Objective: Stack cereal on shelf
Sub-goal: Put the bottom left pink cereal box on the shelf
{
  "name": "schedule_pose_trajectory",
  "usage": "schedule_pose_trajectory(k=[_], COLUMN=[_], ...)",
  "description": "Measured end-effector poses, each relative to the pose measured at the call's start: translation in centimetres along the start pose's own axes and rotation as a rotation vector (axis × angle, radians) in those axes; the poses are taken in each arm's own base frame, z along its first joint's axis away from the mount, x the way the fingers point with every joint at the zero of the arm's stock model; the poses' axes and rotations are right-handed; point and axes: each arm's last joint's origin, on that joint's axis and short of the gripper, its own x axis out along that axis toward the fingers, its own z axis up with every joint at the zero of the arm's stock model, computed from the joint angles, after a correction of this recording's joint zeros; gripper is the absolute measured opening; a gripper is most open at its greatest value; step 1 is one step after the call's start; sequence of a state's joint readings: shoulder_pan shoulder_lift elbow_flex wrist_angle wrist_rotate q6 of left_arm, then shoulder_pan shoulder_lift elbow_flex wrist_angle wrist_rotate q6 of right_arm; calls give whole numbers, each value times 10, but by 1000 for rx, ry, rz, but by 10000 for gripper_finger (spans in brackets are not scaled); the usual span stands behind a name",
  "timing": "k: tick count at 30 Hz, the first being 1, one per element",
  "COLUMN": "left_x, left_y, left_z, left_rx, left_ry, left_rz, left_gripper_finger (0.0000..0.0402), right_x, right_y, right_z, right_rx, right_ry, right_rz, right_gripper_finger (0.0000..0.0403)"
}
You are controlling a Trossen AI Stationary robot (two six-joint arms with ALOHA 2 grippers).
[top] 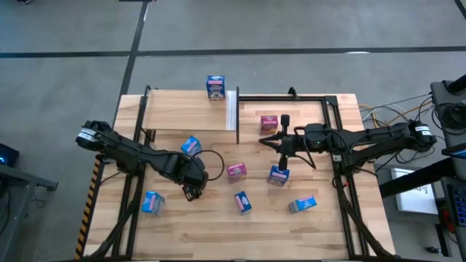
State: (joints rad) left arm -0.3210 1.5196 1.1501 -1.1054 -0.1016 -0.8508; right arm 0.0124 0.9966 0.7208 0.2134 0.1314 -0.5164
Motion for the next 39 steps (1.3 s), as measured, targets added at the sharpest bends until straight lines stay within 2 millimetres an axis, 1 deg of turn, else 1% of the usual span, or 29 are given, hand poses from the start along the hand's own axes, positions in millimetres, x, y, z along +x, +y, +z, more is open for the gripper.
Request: schedule_pose_trajectory(k=[5,8,12,15,18,21,23,26,30,34,39], left_x=[0,0,0,-7,-23,-46,-63,-87,-118,-146,-168], left_y=[0,0,-1,-4,-9,-12,-12,-7,6,24,52], left_z=[0,0,-1,1,7,13,17,20,22,30,49], left_rx=[5,8,56,119,196,303,374,473,602,666,680], left_ry=[6,5,29,44,8,-40,-88,-151,-209,-265,-304], left_rz=[-8,-8,-33,-79,-126,-154,-131,-39,113,248,301], left_gripper_finger=[138,120,113,117,124,128,130,130,130,130,130], right_x=[0,0,0,0,0,0,0,0,0,0,0], right_y=[0,0,1,1,1,1,1,1,2,3,5], right_z=[0,0,-1,-2,-2,-2,-2,-2,-3,-5,-8], right_rx=[5,7,10,9,9,18,18,18,28,47,72], right_ry=[0,4,10,17,19,19,22,26,36,55,82], right_rz=[0,2,5,9,11,11,12,14,19,29,42], right_gripper_finger=[9,9,9,9,9,9,9,9,9,9,9])
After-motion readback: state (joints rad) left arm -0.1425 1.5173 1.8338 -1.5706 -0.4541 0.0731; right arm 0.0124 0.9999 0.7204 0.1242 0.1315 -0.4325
